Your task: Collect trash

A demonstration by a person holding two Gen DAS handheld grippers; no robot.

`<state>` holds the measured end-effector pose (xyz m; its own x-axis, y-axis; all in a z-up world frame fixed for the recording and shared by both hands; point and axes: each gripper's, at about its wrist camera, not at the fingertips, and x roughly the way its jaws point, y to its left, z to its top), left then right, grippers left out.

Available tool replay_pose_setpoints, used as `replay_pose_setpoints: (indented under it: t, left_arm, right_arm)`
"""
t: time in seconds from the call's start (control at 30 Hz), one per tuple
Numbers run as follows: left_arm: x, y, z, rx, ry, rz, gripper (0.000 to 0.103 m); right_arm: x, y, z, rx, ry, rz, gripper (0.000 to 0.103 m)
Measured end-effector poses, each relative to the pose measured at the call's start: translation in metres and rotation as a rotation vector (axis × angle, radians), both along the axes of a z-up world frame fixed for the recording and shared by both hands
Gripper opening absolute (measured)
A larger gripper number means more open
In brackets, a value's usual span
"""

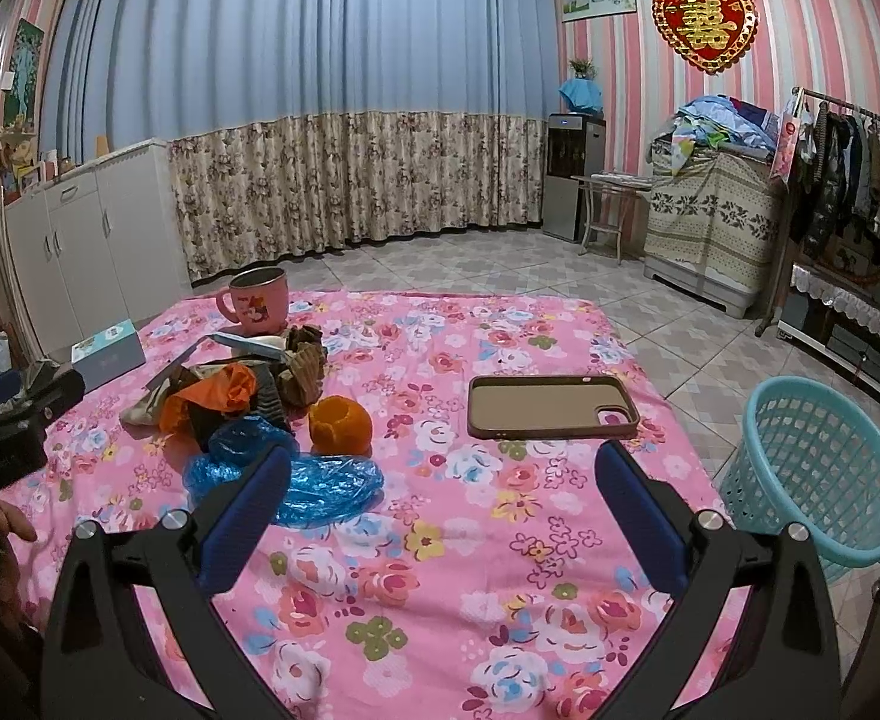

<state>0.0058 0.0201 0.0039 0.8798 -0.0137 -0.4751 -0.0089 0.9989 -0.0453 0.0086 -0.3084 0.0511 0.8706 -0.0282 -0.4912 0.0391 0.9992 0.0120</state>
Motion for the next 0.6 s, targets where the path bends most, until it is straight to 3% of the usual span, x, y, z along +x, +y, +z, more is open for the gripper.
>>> replay_pose_setpoints:
  t: [0.1, 0.2, 0.27, 0.3, 0.37, 0.43, 0.6]
  left_arm:
    - [-0.001, 0.004, -0.001, -0.004, -0.032, 0.05, 0.098]
    - [-0.009, 0.01, 0.006, -0.03, -0.137, 0.117, 0.098]
    - [-0.006, 0.017, 0.005, -0.101, -0.125, 0.093, 0.098]
    - [0.0, 0.02, 0.002, -0.122, -0.081, 0.073, 0.098]
    - [0.007, 0.018, 0.001, -0.082, -0.043, 0.05, 0.098]
    - [0.008, 0.013, 0.0, -0.02, -0.049, 0.063, 0.098]
    - [0.005, 0.003, -0.002, 0.051, -0.049, 0.045, 0.098]
  right_arm:
    - [-0.001, -0.001, 0.0, 0.003, 0.001, 0.002, 0.099]
    - [0.0, -0.001, 0.0, -0.001, 0.002, 0.001, 0.099]
    - [0.0, -0.001, 0.0, 0.002, 0.004, 0.001, 0.099]
    - [0.0, -0.001, 0.0, 0.001, 0.003, 0.003, 0.099]
    - [-0.001, -0.001, 0.001, -0.002, 0.0, 0.007, 0.099]
    - [-0.002, -0.001, 0.002, -0.002, -0.007, 0.008, 0.099]
    - [-0.002, -0.002, 0.0, 0.004, -0.025, -0.012, 0.099]
